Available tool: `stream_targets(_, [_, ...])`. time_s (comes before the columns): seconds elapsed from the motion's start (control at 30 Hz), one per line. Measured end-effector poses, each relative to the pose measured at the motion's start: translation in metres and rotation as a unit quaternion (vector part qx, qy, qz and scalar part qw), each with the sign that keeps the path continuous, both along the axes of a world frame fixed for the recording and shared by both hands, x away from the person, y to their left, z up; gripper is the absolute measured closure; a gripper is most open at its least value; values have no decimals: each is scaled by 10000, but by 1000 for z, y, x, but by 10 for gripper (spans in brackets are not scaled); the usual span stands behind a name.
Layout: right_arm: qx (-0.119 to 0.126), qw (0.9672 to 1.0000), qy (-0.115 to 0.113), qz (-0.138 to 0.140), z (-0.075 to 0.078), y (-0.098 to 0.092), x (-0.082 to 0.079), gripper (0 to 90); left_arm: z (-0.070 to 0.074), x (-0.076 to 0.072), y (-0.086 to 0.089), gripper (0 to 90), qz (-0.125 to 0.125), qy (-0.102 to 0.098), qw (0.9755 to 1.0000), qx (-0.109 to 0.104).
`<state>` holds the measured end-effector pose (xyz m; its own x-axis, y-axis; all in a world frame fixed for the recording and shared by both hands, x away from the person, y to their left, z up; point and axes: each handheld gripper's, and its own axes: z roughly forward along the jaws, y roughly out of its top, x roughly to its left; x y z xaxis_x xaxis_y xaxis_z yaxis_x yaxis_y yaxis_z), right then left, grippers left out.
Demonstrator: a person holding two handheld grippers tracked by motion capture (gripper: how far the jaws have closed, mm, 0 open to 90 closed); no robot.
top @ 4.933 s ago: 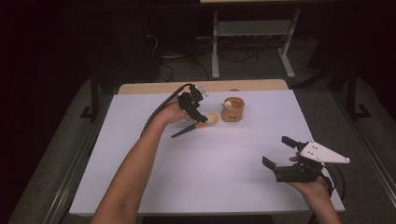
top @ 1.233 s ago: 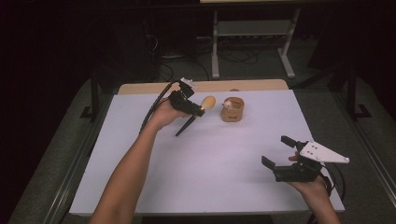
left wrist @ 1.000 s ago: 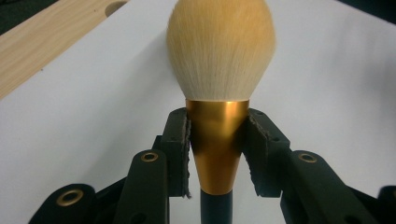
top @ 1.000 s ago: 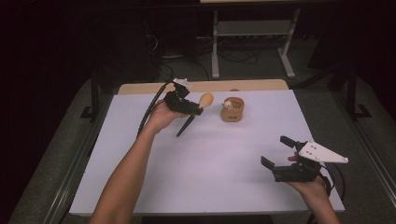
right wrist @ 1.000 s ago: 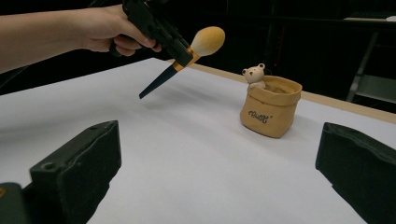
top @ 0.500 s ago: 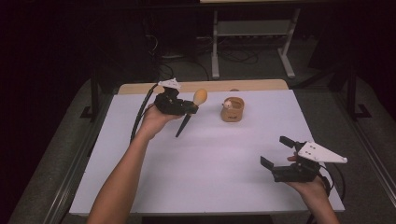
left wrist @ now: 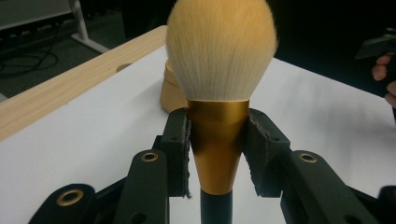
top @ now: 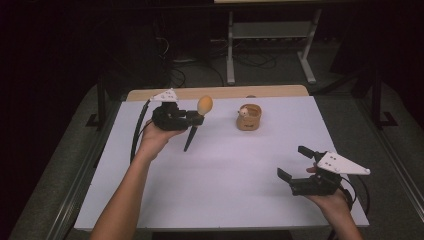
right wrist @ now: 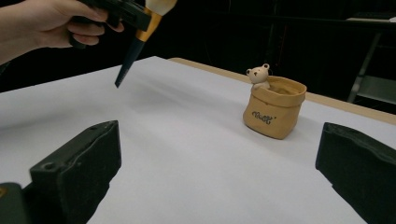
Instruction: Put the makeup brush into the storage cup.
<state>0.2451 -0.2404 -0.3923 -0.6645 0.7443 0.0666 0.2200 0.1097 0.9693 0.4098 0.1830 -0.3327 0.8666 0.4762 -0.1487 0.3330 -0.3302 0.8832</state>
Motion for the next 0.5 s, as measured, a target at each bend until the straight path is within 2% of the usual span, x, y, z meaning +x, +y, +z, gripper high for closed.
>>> stream_targets(0.13, [-15,10000,4,5,0,2,1,0,-1,-10,4,633,-16,-89,9999,-111])
stream_targets(0.23, [-49,10000,-6,28,0,4,1,0,-3,-19,7,632,8,-164,9993,-330])
stream_targets(0.43, [-80,9999,-28,57,0,6,2,0,-9,-28,11,632,48,-234,9985,-485])
stream_targets(0.5, [-88,9999,-6,71,0,8,2,0,-13,-33,12,632,26,-247,9975,-667])
